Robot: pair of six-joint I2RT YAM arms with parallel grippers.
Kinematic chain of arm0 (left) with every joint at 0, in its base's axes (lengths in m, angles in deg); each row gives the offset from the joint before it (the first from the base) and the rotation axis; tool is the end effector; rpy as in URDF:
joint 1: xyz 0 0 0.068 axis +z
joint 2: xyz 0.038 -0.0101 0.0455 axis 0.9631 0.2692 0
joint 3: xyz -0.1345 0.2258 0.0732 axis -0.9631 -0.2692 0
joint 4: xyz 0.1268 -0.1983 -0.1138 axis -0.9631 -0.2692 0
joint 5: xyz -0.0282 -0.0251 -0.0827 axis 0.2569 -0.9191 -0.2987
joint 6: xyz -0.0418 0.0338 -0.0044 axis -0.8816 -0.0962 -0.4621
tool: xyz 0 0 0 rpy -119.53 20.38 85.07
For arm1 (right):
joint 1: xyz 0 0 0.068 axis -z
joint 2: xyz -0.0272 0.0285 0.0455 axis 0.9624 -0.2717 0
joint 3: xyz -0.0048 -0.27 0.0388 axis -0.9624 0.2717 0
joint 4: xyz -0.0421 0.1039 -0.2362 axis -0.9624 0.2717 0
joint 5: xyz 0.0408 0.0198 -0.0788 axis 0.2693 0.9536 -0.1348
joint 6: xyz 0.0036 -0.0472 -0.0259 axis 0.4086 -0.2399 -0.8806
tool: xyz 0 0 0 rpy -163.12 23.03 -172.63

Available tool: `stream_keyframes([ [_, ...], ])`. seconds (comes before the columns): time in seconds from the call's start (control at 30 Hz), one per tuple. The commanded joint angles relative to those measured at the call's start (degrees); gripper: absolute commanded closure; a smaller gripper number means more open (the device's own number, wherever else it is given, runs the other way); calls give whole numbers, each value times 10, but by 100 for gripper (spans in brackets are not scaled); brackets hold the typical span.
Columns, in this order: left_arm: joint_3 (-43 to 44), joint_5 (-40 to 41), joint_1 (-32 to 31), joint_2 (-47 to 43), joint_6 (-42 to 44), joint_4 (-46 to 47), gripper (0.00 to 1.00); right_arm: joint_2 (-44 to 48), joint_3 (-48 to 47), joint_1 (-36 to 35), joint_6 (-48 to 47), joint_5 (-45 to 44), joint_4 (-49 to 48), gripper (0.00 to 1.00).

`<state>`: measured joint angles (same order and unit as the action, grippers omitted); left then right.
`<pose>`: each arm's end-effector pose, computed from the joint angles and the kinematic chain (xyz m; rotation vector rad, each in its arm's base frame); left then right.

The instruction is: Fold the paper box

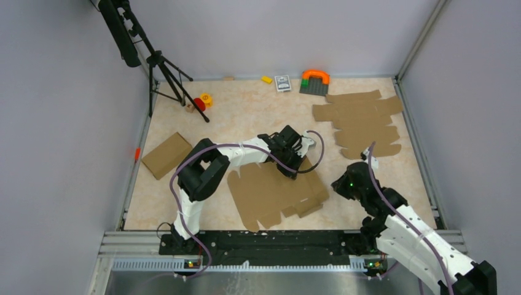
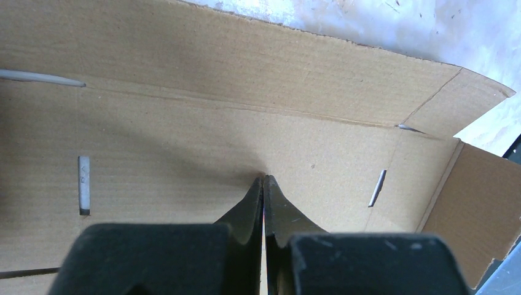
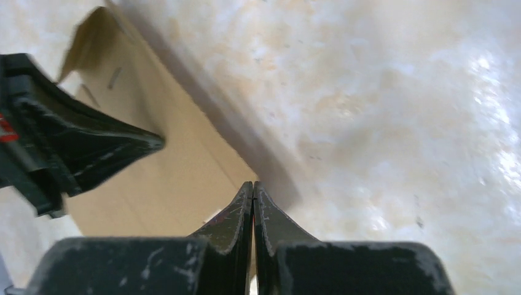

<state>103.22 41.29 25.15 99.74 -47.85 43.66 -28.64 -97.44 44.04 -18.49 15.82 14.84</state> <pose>0.2651 -0.3260 0.1579 1.1464 2.4876 -0.7556 0.1248 0.0645 0.1945 0.5822 2.2983 0.4988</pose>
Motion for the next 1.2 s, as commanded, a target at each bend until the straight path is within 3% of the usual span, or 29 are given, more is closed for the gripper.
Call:
stream_keyframes([
  [0.0, -18, 18, -3, -6, 1, -8, 100, 8, 10, 5, 32, -18, 103, 100],
  [0.4, -49, 9, -3, -22, 2, 33, 100, -26, 65, 5, 10, 191, -140, 100],
  [0.77, -75, -10, -3, -28, 37, 63, 100, -141, 23, 6, -29, 164, -170, 100],
  [1.17, -81, -21, -3, -25, 41, 76, 100, -159, 7, 12, -46, 86, -144, 100],
])
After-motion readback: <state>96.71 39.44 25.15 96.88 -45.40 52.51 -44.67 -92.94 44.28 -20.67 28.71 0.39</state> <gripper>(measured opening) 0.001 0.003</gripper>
